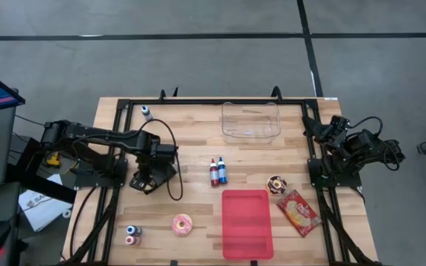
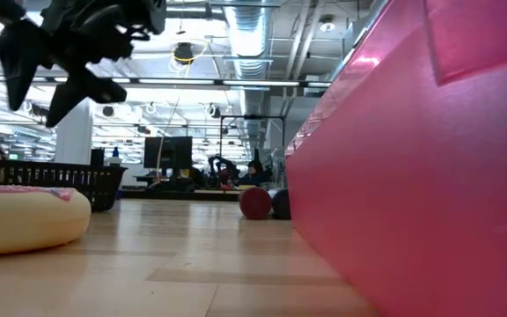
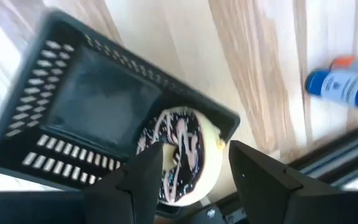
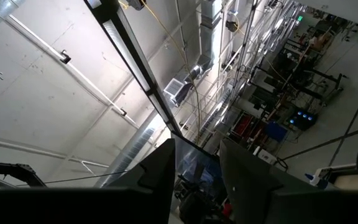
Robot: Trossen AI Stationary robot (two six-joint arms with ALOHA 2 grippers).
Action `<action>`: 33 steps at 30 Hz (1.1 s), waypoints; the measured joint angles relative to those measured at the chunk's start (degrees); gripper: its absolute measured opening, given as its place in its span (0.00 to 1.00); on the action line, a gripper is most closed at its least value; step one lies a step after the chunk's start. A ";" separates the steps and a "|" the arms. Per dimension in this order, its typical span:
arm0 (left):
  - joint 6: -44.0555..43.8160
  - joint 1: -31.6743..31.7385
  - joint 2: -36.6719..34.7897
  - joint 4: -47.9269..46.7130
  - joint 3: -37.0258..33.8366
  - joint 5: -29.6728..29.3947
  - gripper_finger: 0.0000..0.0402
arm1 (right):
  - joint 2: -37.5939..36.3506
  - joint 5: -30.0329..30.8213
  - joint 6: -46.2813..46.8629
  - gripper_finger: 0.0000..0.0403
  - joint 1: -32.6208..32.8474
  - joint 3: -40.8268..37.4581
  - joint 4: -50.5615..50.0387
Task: Pick & Place Food Item
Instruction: Put the pink donut into the black bin
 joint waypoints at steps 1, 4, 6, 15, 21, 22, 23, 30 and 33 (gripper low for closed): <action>-1.38 0.00 0.00 0.41 0.63 0.37 0.45 | 0.01 0.00 0.00 0.30 0.00 0.00 0.00; -4.95 -0.82 0.00 2.13 2.37 3.08 0.44 | 0.01 0.00 0.00 0.30 0.00 0.00 0.20; -7.65 -2.37 0.00 3.93 3.07 5.95 0.43 | 0.00 0.00 0.07 0.30 -0.01 0.00 0.37; -13.60 -21.23 0.00 14.75 5.06 5.26 0.41 | 0.01 -0.19 0.48 0.30 0.00 0.00 1.27; -23.41 -28.63 0.80 25.58 5.68 -6.13 0.43 | 0.00 -0.20 0.44 0.30 0.00 0.00 1.16; -25.20 -29.17 1.36 26.84 5.68 -7.08 0.43 | 0.01 -0.20 0.43 0.30 0.00 0.00 0.86; -27.20 -29.76 2.19 27.86 5.68 -7.81 0.43 | 0.00 -0.20 0.44 0.30 0.00 0.00 0.52; -34.61 -34.66 10.51 33.33 9.06 -7.93 0.40 | -0.07 -3.28 0.46 0.30 0.00 0.00 0.64; -36.90 -35.23 15.19 33.16 12.63 -8.06 0.39 | -0.12 -4.88 0.92 0.30 0.00 0.00 0.82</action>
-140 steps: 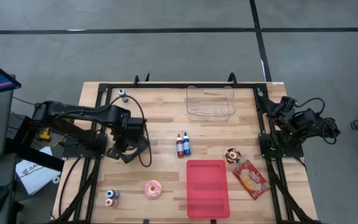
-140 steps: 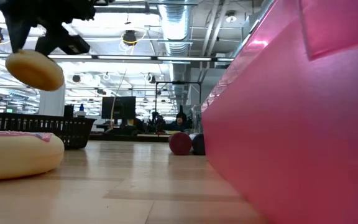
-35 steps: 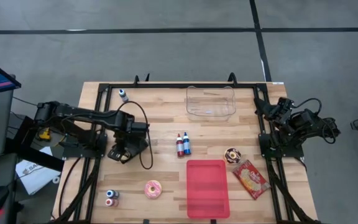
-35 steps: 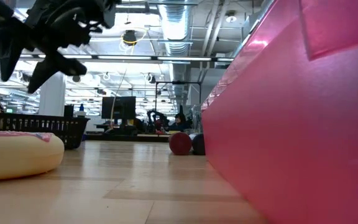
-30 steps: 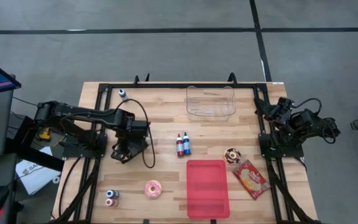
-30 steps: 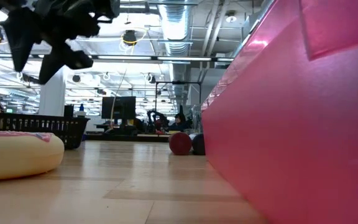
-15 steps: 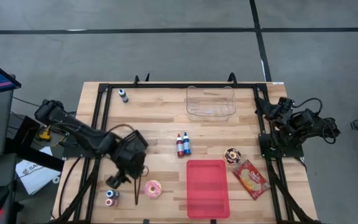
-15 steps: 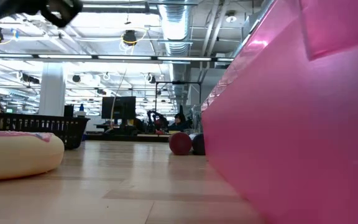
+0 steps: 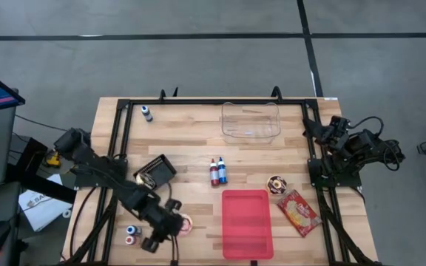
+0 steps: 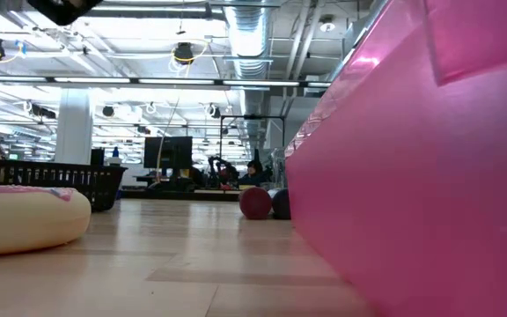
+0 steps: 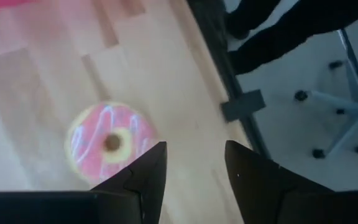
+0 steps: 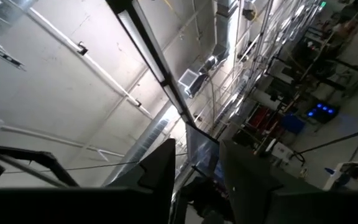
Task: Pick & Place Food Item
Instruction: Put the pink donut into the black bin
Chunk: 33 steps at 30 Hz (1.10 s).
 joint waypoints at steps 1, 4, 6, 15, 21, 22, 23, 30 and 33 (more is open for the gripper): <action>-1.02 0.09 1.58 0.05 1.14 -0.29 0.40 | 0.00 -0.68 0.61 0.30 0.00 0.00 0.22; -0.86 0.38 5.97 -0.39 4.36 -0.55 0.42 | 0.00 -3.87 1.00 0.30 0.00 0.00 0.23; -0.52 0.66 8.38 -1.95 5.12 -0.36 0.44 | 0.00 -5.27 1.09 0.30 0.02 0.00 0.25; -1.99 1.14 13.87 -5.36 5.27 -1.90 0.51 | 0.00 -9.73 1.09 0.30 0.02 0.00 4.93; -3.41 1.74 15.45 -5.40 5.30 -2.35 0.53 | 0.00 -10.59 1.09 0.30 0.02 0.02 5.65; -3.46 1.74 15.56 -5.19 5.30 -2.34 0.53 | 0.00 -10.71 1.09 0.30 0.03 0.02 5.51; -3.57 1.72 15.58 -5.22 5.30 -2.32 0.53 | 0.00 -10.77 1.09 0.30 0.04 0.02 5.42; -3.80 1.50 15.60 -5.06 5.30 -2.30 0.52 | 0.00 -10.83 1.09 0.30 0.04 0.02 5.37; -3.84 1.50 15.60 -4.12 5.01 -2.46 0.52 | 0.00 -11.52 1.09 0.30 0.04 0.02 5.34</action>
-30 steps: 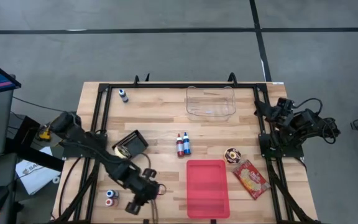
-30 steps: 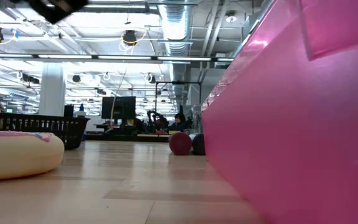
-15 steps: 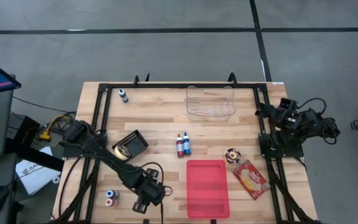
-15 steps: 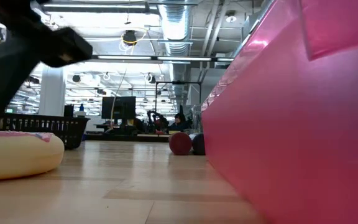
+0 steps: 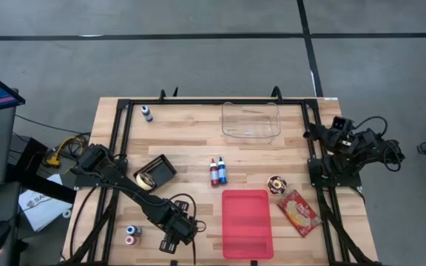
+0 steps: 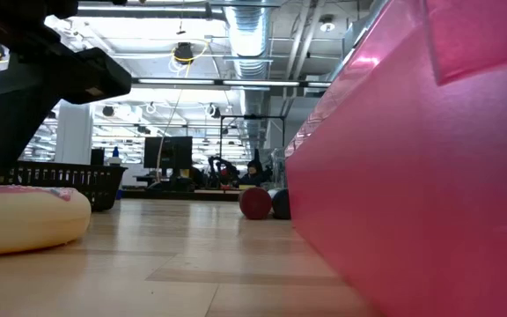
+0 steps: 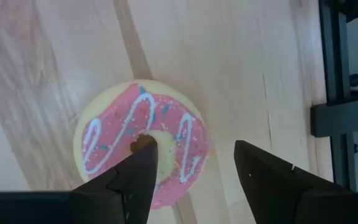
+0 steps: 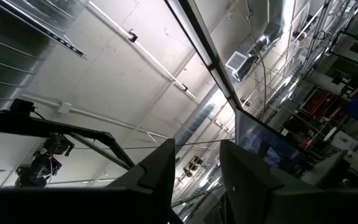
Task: Pick & Place Food Item
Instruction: Put the pink donut into the black bin
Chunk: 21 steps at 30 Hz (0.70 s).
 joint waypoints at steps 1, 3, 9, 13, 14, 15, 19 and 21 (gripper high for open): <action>-0.21 0.00 0.00 0.45 -0.30 -0.03 0.52 | 0.00 -0.10 0.00 0.30 0.00 0.00 -0.08; -1.02 0.00 0.00 0.42 -0.67 -0.03 0.51 | 0.00 -0.10 0.00 0.30 0.00 0.00 -0.16; -1.35 -0.27 0.00 2.10 -0.69 -0.32 0.50 | 0.00 -0.12 0.00 0.30 0.00 0.00 -0.22; -1.52 -0.39 0.86 2.93 -0.69 -0.32 0.50 | 0.00 -0.12 0.28 0.30 0.00 0.00 -1.09; -1.78 -0.39 1.11 2.96 -0.69 -0.32 0.50 | 0.00 -0.12 0.50 0.30 0.00 0.00 -1.29; -2.11 -0.39 1.32 3.04 -0.69 -0.45 0.50 | 0.00 -0.15 0.61 0.30 0.00 0.00 -1.49; -2.57 -0.39 2.11 3.03 -0.69 -1.51 0.50 | 0.00 -0.28 0.97 0.30 0.00 0.00 -1.97; -2.84 -0.39 2.02 3.02 -0.68 -2.13 0.50 | 0.00 -0.28 1.57 0.30 0.00 0.00 -2.71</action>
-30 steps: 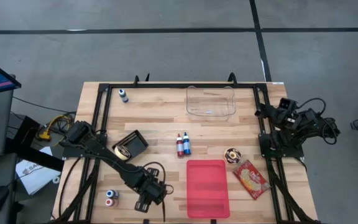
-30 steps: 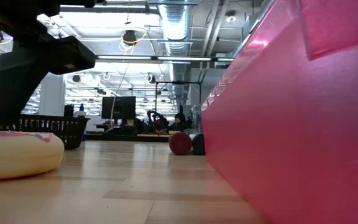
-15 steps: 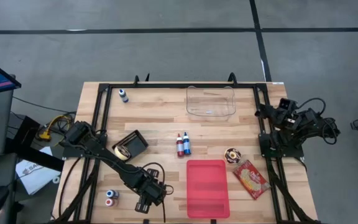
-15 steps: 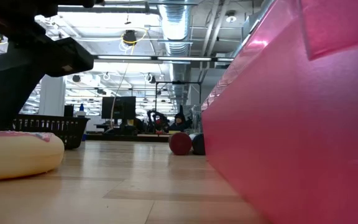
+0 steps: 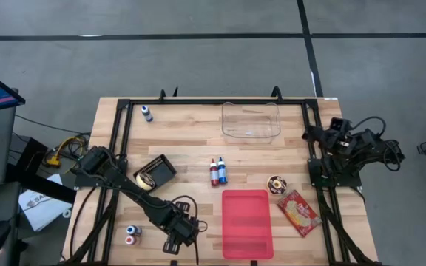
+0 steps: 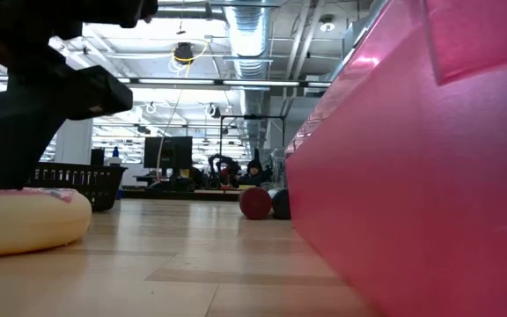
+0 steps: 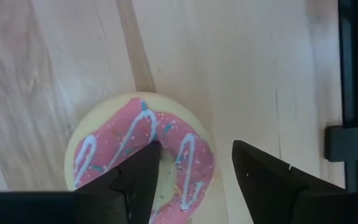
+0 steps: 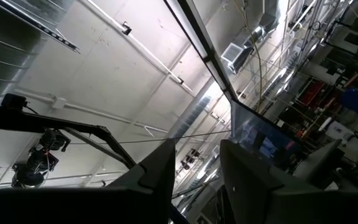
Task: Pick & Place Food Item
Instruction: Put the pink donut into the black bin
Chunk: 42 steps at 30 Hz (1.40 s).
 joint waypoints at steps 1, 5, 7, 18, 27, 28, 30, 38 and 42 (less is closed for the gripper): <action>-0.35 0.00 -0.10 -0.09 -0.02 -0.37 0.50 | 0.00 -0.02 0.37 0.30 0.00 0.00 -0.50; -2.61 -0.45 -1.30 -0.66 -0.02 -0.91 0.50 | 0.00 0.00 1.40 0.30 0.00 0.00 -2.08; -2.81 -0.84 -1.32 -0.73 -0.04 -0.92 0.50 | 0.00 0.00 1.41 0.30 0.00 0.00 -2.11; -4.05 -1.49 -0.76 -1.53 -0.08 -2.06 0.50 | 0.01 0.02 1.41 0.30 0.00 0.00 -3.31; -5.55 -1.51 -0.75 0.42 -2.72 -2.25 0.50 | 0.02 0.02 1.41 0.30 0.00 0.00 -3.27; -5.87 -1.51 -0.75 0.44 -3.04 -2.24 0.50 | 0.02 0.02 1.41 0.30 0.00 0.00 -3.27; -6.19 -1.51 -0.75 1.12 -3.46 -2.24 0.50 | 0.02 0.02 1.42 0.30 0.00 0.00 -3.27; -7.32 -1.30 -0.76 2.05 -3.63 -1.95 0.42 | 0.02 0.02 2.04 0.30 0.00 0.00 -3.27; -8.43 -1.00 -1.13 3.35 -3.69 -1.36 0.35 | 0.02 0.02 2.02 0.30 0.00 0.00 -3.29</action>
